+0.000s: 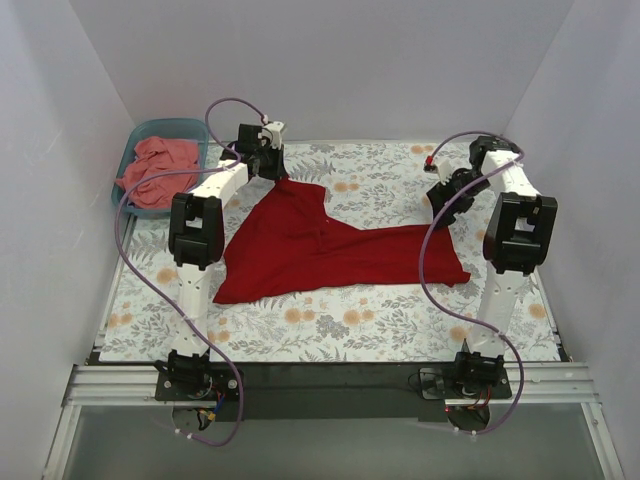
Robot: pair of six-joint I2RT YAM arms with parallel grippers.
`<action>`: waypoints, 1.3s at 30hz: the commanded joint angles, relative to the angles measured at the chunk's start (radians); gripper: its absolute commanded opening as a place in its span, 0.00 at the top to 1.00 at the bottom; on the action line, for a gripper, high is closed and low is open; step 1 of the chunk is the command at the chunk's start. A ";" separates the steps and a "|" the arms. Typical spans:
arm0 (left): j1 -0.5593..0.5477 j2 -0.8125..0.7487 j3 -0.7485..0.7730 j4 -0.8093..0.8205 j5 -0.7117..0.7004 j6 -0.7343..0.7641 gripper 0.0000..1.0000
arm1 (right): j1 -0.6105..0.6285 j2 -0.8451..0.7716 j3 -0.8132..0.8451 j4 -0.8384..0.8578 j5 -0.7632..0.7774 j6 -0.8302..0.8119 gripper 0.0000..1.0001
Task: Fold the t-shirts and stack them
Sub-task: Flatten the tshirt out
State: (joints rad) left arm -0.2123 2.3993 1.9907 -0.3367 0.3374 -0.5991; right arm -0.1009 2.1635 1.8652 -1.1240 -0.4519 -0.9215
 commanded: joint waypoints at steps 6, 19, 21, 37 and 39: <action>0.002 -0.019 0.028 -0.008 0.012 0.002 1.00 | 0.018 0.035 -0.070 -0.030 -0.031 -0.053 0.17; 0.007 -0.032 0.039 -0.027 -0.020 0.013 1.00 | 0.085 -0.378 -0.226 -0.195 -0.093 -0.215 0.99; 0.010 -0.043 0.031 -0.025 -0.020 0.012 1.00 | 0.154 -0.511 -0.466 -0.194 -0.052 -0.296 0.99; 0.011 -0.055 -0.004 -0.030 -0.006 0.015 1.00 | 0.367 -0.790 -0.738 -0.186 -0.031 -0.214 0.06; 0.011 -0.052 -0.001 -0.031 -0.001 0.012 1.00 | 0.247 -0.719 -0.647 -0.194 -0.070 -0.205 0.15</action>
State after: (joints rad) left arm -0.2058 2.4008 1.9789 -0.3649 0.3256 -0.5903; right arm 0.2905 1.3674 1.1076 -1.3109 -0.4374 -1.1477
